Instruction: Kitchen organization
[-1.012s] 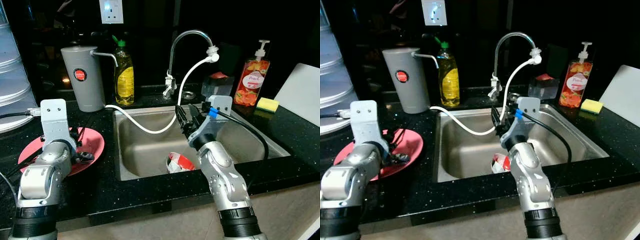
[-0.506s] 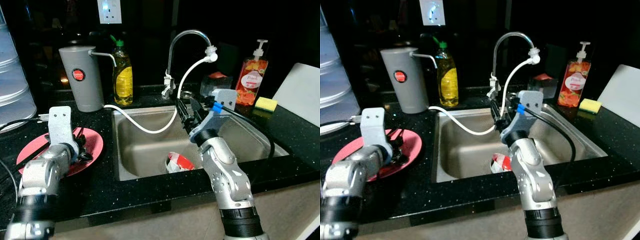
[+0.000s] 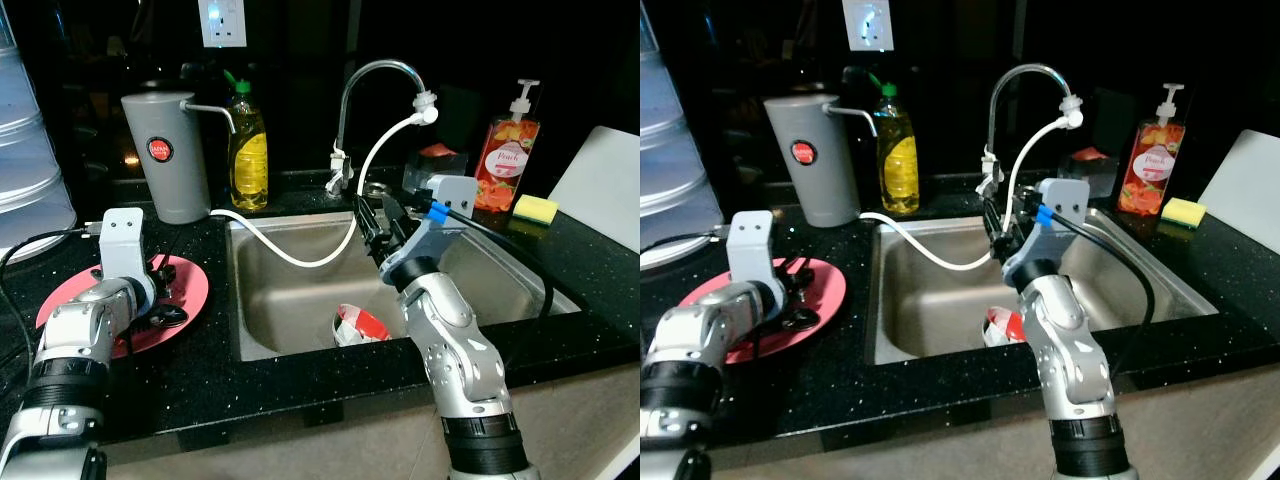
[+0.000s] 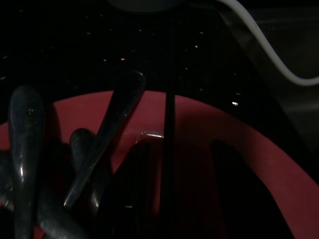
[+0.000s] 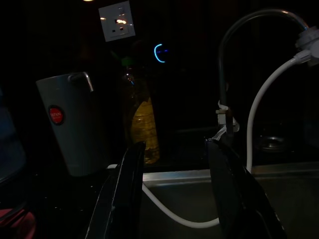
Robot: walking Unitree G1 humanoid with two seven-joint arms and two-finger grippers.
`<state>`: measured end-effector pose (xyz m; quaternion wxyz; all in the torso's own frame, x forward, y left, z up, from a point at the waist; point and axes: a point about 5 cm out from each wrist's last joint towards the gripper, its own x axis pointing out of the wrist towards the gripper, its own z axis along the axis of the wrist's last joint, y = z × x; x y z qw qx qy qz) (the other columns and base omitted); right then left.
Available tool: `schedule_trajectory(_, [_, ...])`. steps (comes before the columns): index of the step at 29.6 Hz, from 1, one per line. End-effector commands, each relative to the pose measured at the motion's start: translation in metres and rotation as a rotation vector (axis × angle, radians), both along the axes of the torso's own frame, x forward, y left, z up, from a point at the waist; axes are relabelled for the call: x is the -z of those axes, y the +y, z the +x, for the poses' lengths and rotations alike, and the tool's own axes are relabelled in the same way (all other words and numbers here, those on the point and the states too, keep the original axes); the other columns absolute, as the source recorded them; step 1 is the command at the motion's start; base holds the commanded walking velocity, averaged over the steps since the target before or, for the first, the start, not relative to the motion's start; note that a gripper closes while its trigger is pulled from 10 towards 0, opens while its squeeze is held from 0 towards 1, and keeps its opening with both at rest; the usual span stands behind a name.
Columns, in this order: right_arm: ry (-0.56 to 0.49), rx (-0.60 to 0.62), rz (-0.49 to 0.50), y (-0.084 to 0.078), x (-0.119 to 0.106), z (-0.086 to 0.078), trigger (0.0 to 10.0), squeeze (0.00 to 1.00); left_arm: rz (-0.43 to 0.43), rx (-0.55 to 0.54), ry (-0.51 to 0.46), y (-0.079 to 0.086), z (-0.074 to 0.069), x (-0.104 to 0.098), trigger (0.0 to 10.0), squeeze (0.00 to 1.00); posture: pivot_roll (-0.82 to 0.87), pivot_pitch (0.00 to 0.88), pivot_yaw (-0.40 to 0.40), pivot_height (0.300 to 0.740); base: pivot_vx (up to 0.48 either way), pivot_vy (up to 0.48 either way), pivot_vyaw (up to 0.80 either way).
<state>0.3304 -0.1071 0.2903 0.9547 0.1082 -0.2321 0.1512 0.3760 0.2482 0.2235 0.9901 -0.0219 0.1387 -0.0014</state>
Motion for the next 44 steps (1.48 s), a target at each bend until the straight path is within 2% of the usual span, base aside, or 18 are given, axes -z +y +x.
schedule_trajectory(1, [-0.008,0.004,0.004,-0.001,-0.003,-0.003,10.0,0.0,0.036,-0.006,0.012,0.006,0.001,0.001,8.7,0.0,-0.03,0.03,-0.001,0.74,0.0,0.0,0.0])
schedule_trajectory(2, [-0.008,0.004,0.004,-0.001,-0.003,-0.003,10.0,0.0,0.036,-0.006,0.012,0.006,0.001,0.001,8.7,0.0,-0.03,0.03,-0.001,0.74,0.0,0.0,0.0])
schedule_trajectory(3, [-0.009,0.005,0.004,-0.002,-0.003,-0.003,10.0,0.0,0.044,-0.007,0.018,0.006,0.0,0.002,4.3,0.0,-0.04,0.028,0.003,0.74,0.0,0.0,0.0])
schedule_trajectory(4, [-0.009,0.005,0.004,-0.002,-0.003,-0.003,10.0,0.0,0.044,-0.007,0.018,0.006,0.0,0.002,4.3,0.0,-0.04,0.028,0.003,0.74,0.0,0.0,0.0])
schedule_trajectory(5, [-0.008,0.007,0.005,-0.002,-0.003,-0.003,10.0,0.0,0.05,-0.001,0.027,0.007,0.0,0.005,0.0,0.0,-0.04,0.028,0.003,0.74,0.0,0.0,0.0])
schedule_trajectory(12, [-0.005,0.007,0.002,-0.003,-0.004,-0.003,10.0,0.0,0.037,0.005,0.01,0.005,0.0,0.003,0.0,0.0,-0.04,0.029,-0.003,0.74,0.0,0.0,0.0])
schedule_trajectory(17, [-0.004,0.004,-0.001,-0.002,-0.004,-0.002,10.0,0.0,-0.021,0.002,-0.039,0.004,0.002,-0.007,0.0,0.0,-0.04,0.03,-0.008,0.74,0.0,0.0,0.0])
schedule_trajectory(18, [-0.004,0.005,-0.001,-0.003,-0.004,-0.002,10.0,0.0,-0.043,0.009,-0.092,0.002,0.002,-0.016,10.0,0.0,-0.04,0.03,-0.008,0.74,0.0,0.0,0.0])
schedule_trajectory(19, [-0.004,0.005,-0.001,-0.003,-0.004,-0.002,10.0,0.0,-0.043,0.009,-0.092,0.002,0.002,-0.016,10.0,0.0,-0.04,0.03,-0.008,0.74,0.0,0.0,0.0])
schedule_trajectory(22, [-0.004,0.006,-0.002,-0.003,-0.004,-0.003,10.0,0.0,-0.05,0.015,-0.235,-0.002,0.002,-0.039,10.0,0.0,-0.04,0.029,-0.009,0.74,0.0,0.0,0.0])
schedule_trajectory(28, [-0.006,0.007,-0.001,-0.003,-0.005,-0.003,10.0,0.0,-0.02,0.01,-0.371,-0.005,-0.001,-0.063,10.0,0.0,-0.04,0.029,-0.009,0.74,0.0,0.0,0.0])
schedule_trajectory(31, [-0.008,0.009,0.001,-0.004,-0.006,-0.003,10.0,0.0,0.133,-0.009,-0.503,-0.007,-0.006,-0.082,10.0,0.0,-0.04,0.028,-0.01,0.74,0.0,0.0,0.0])
schedule_trajectory(32, [-0.008,0.009,0.001,-0.004,-0.006,-0.003,10.0,0.0,0.133,-0.009,-0.503,-0.007,-0.006,-0.082,10.0,0.0,-0.04,0.028,-0.01,0.74,0.0,0.0,0.0])
schedule_trajectory(34, [-0.008,0.009,0.002,-0.004,-0.006,-0.003,10.0,0.0,0.278,-0.021,-0.561,-0.01,-0.009,-0.088,10.0,0.0,-0.04,0.029,-0.01,0.74,0.0,0.0,0.0])
schedule_trajectory(35, [-0.008,0.009,0.002,-0.004,-0.006,-0.003,10.0,0.0,0.309,-0.022,-0.593,-0.012,-0.011,-0.091,10.0,0.0,-0.04,0.029,-0.012,0.74,0.0,0.0,0.0])
schedule_trajectory(39, [-0.009,0.009,0.001,-0.004,-0.006,-0.002,10.0,0.0,0.269,-0.047,-0.688,-0.014,-0.016,-0.104,10.0,0.0,-0.04,0.028,-0.014,0.74,0.0,0.0,0.0])
schedule_trajectory(42, [-0.009,0.008,0.0,-0.004,-0.007,-0.002,10.0,0.0,0.079,-0.022,-0.697,-0.013,-0.017,-0.112,10.0,0.0,-0.04,0.027,-0.014,0.74,0.0,0.0,0.0])
schedule_trajectory(44, [-0.009,0.008,-0.001,-0.004,-0.007,-0.002,10.0,0.0,0.034,-0.011,-0.691,-0.013,-0.017,-0.112,10.0,0.0,-0.05,0.025,-0.014,0.74,0.0,0.0,0.0])
